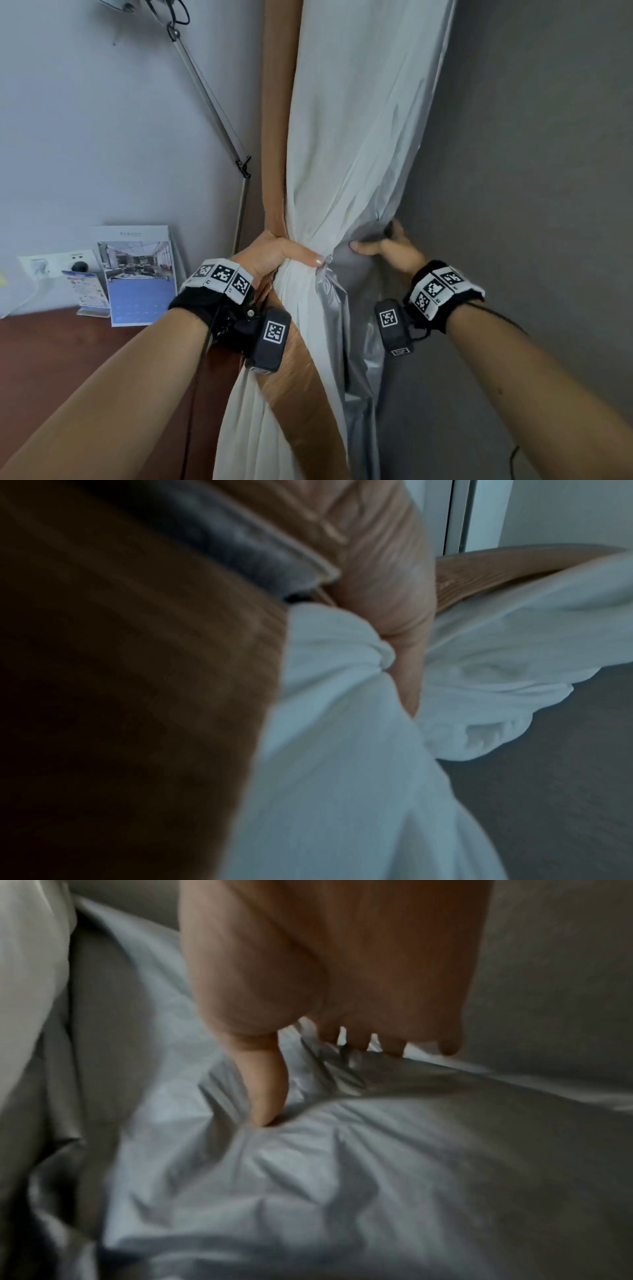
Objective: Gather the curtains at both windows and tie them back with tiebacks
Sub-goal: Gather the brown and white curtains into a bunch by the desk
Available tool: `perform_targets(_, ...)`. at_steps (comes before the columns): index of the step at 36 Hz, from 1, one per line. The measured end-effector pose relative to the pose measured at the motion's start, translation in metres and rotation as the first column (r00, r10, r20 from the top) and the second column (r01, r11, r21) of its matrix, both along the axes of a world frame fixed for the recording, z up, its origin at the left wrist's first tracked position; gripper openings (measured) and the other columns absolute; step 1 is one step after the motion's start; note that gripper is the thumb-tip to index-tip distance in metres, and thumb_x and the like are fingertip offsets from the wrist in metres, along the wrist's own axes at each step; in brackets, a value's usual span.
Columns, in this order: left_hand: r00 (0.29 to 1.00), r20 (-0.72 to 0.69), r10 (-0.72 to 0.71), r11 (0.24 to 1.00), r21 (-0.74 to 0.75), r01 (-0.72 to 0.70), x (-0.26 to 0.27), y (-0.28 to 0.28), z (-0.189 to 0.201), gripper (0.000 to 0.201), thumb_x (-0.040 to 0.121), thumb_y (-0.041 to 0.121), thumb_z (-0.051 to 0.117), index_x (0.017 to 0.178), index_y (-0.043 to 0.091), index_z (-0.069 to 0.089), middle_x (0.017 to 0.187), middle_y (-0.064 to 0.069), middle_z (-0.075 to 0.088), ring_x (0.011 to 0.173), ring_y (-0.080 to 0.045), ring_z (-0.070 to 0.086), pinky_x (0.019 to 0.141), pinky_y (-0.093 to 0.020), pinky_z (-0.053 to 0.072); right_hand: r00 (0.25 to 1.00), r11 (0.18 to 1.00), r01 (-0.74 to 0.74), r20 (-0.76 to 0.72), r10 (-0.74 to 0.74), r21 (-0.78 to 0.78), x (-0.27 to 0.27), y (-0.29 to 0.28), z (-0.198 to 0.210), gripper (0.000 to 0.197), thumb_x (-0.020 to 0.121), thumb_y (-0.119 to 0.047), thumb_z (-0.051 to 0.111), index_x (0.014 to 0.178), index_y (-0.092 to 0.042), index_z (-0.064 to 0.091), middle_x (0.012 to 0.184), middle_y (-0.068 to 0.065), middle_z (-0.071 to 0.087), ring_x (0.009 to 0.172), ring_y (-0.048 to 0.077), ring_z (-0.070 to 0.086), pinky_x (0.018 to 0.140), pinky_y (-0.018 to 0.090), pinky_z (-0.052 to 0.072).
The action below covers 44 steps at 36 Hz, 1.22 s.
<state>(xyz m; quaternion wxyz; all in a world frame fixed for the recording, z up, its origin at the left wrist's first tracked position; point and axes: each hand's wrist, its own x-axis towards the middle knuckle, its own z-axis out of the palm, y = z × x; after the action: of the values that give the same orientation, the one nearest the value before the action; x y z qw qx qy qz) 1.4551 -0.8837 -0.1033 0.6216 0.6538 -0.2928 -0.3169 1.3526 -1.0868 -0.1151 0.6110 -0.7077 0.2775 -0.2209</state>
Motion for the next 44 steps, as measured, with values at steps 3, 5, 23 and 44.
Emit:
perform_targets(3,1.0,-0.005,0.011,1.0,0.007,-0.011,0.002,0.0,-0.001,0.064,0.051,0.001,0.086,0.113,0.0,0.07,0.109,-0.013,0.074,0.103,-0.03,0.07,0.097,-0.049,0.052,0.99,0.99,-0.108,0.095,0.1,0.09,0.012,0.009,-0.003,0.035,0.077,-0.005,0.075,0.11,-0.006,0.061,0.104,0.007,0.072,0.098,0.024,0.068,0.074,0.027,0.056)
perform_targets(5,1.0,-0.003,0.028,1.0,0.01,-0.028,0.003,-0.002,-0.001,0.068,0.05,0.005,0.089,0.115,0.002,0.069,0.11,-0.011,0.074,0.104,-0.028,0.07,0.097,-0.047,0.052,0.983,0.987,-0.134,0.14,0.12,0.09,0.02,0.016,-0.003,0.016,0.085,0.001,0.065,0.1,-0.003,0.064,0.078,0.003,0.074,0.071,0.014,0.07,0.058,0.021,0.052)
perform_targets(23,0.99,0.017,0.137,0.988,0.074,-0.138,-0.011,-0.05,-0.004,0.129,0.039,0.061,0.091,0.136,0.017,0.019,0.144,-0.011,0.045,0.125,-0.024,0.054,0.103,-0.043,0.048,0.976,0.926,-0.213,-0.033,0.213,-0.311,0.005,0.057,-0.006,0.056,0.07,-0.016,0.086,0.12,-0.009,0.062,0.116,0.0,0.069,0.109,0.012,0.064,0.1,0.031,0.05)
perform_targets(44,0.874,0.173,0.453,0.889,-0.16,-0.429,-0.004,-0.048,0.027,0.037,0.05,0.008,0.083,0.085,0.005,0.073,0.079,-0.006,0.075,0.073,-0.021,0.073,0.07,-0.043,0.062,0.88,0.863,-0.474,-0.14,0.454,-0.177,-0.01,0.074,0.034,0.032,0.081,-0.003,0.066,0.107,-0.023,0.063,0.103,-0.01,0.071,0.098,0.002,0.065,0.093,0.021,0.047)
